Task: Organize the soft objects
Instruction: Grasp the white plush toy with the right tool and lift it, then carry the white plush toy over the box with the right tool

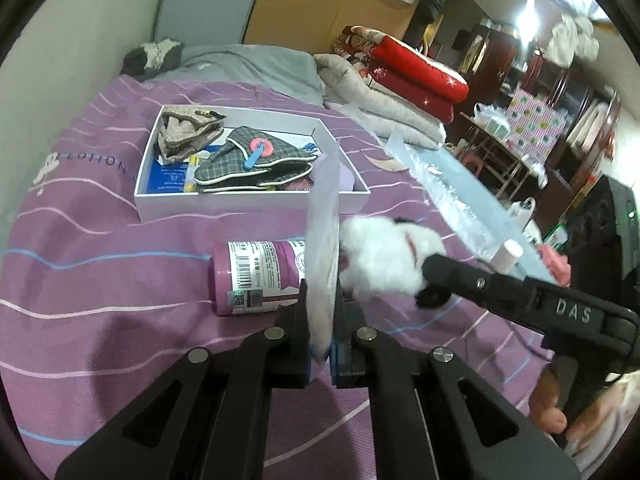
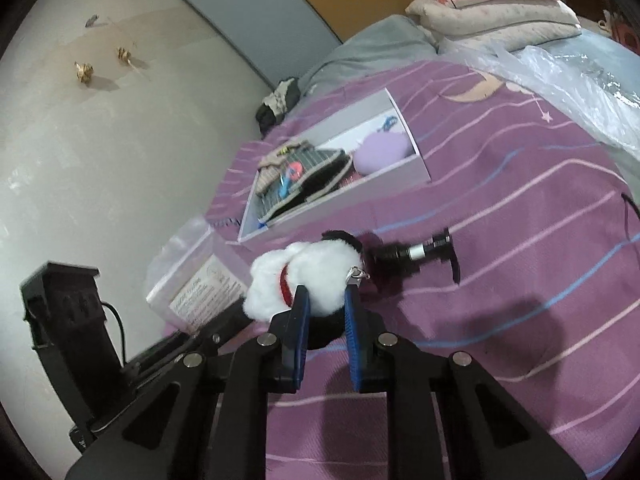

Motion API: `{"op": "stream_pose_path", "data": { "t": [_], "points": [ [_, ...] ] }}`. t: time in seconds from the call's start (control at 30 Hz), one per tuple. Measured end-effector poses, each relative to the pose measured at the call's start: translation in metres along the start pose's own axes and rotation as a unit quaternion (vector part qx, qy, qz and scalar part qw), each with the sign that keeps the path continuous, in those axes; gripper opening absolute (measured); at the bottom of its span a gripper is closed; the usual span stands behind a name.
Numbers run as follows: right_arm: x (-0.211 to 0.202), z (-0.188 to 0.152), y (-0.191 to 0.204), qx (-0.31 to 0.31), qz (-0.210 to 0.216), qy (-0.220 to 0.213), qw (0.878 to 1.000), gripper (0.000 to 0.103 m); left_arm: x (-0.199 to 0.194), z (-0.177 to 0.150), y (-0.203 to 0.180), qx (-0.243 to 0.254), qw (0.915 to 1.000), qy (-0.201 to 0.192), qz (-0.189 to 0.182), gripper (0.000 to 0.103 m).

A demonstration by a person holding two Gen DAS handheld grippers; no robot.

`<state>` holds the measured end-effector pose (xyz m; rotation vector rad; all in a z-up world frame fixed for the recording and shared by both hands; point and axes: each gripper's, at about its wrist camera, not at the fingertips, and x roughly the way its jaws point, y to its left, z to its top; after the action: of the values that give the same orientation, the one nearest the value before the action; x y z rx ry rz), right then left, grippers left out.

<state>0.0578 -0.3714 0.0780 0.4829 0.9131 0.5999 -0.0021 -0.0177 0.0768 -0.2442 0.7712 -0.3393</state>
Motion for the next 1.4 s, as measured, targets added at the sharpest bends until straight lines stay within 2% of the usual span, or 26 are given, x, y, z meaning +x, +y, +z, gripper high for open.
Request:
{"op": "stream_pose_path", "data": {
  "t": [0.23, 0.33, 0.47, 0.57, 0.67, 0.87, 1.0, 1.1, 1.2, 1.3, 1.4],
  "points": [
    [-0.01, 0.037, 0.013, 0.01, 0.021, -0.031, 0.999, 0.015, -0.014, 0.027, 0.021, -0.043, 0.9988, 0.001, -0.024, 0.007],
    [-0.012, 0.062, 0.023, 0.016, 0.023, -0.06, 0.998, 0.015, -0.017, 0.051, 0.032, -0.064, 0.9977, -0.005, -0.02, 0.007],
    [-0.007, 0.106, 0.036, 0.033, 0.034, -0.091, 0.995, 0.015, -0.013, 0.102, 0.043, -0.083, 0.9959, -0.022, -0.028, 0.007],
    [-0.003, 0.14, 0.052, 0.037, 0.039, -0.115, 0.992, 0.015, -0.004, 0.134, 0.05, -0.092, 0.9945, -0.021, -0.045, 0.007],
    [0.009, 0.168, 0.062, 0.041, 0.038, -0.119, 0.991, 0.015, 0.01, 0.166, 0.053, -0.096, 0.9939, -0.018, -0.051, 0.007],
    [0.039, 0.209, 0.051, 0.102, 0.043, -0.125, 0.986, 0.015, 0.039, 0.216, 0.05, -0.1, 0.9936, -0.016, -0.05, 0.007],
    [0.045, 0.231, 0.045, 0.11, 0.025, -0.161, 0.98, 0.015, 0.068, 0.258, 0.051, -0.151, 0.9855, 0.026, -0.073, 0.007],
    [0.049, 0.244, 0.035, 0.119, 0.029, -0.174, 0.977, 0.015, 0.085, 0.265, 0.045, -0.17, 0.9814, 0.032, -0.084, 0.007],
    [0.055, 0.238, 0.023, 0.112, 0.011, -0.172, 0.979, 0.015, 0.104, 0.245, 0.033, -0.147, 0.9851, 0.033, -0.083, 0.007],
    [0.067, 0.222, 0.008, 0.104, 0.009, -0.158, 0.982, 0.015, 0.129, 0.213, 0.035, -0.129, 0.9896, 0.041, -0.049, 0.007],
    [0.085, 0.208, -0.004, 0.109, -0.005, -0.128, 0.986, 0.016, 0.154, 0.204, 0.045, -0.136, 0.9875, 0.077, -0.023, 0.007]
  ]
}}
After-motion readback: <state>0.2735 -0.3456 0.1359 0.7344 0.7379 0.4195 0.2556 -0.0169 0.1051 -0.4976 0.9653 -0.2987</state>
